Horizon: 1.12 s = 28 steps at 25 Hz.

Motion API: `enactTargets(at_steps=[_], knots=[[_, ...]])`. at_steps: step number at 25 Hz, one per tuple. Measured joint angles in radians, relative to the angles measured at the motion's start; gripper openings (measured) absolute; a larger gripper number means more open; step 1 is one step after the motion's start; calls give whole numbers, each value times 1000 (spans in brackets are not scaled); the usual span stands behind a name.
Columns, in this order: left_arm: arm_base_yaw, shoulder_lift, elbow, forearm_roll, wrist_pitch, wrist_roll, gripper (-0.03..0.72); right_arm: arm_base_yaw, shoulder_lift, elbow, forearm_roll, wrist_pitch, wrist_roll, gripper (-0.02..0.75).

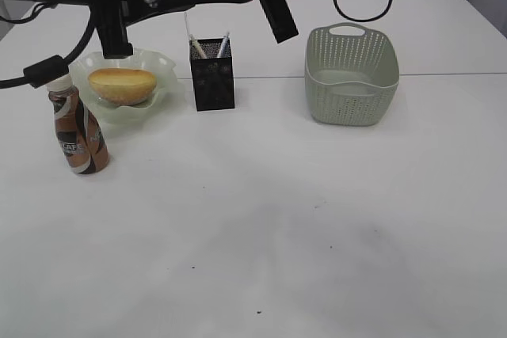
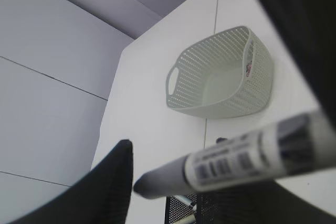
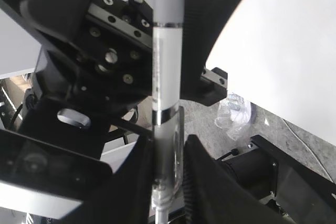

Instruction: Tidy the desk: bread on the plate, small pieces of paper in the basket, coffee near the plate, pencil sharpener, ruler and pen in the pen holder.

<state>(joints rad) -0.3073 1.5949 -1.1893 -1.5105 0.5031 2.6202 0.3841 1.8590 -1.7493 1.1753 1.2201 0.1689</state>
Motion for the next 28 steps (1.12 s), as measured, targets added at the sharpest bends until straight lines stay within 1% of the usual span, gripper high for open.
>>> enactTargets(at_steps=[3, 7, 13, 15, 23, 28], knots=[[0, 0, 0, 16, 0, 29, 359, 0, 0, 0, 0, 0, 2, 111], [0, 0, 0, 19, 0, 40, 338, -6, 0, 0, 0, 0, 2, 111], [0, 0, 0, -55, 2, 43, 304, -5, 0, 0, 4, 0, 2, 111], [0, 0, 0, -64, 2, 46, 300, -5, 0, 0, 11, 0, 2, 111], [0, 0, 0, -70, 2, 46, 297, -5, 0, 0, 19, 0, 2, 112], [0, 0, 0, -70, 2, 46, 273, -5, 0, 0, 22, 0, 2, 112]])
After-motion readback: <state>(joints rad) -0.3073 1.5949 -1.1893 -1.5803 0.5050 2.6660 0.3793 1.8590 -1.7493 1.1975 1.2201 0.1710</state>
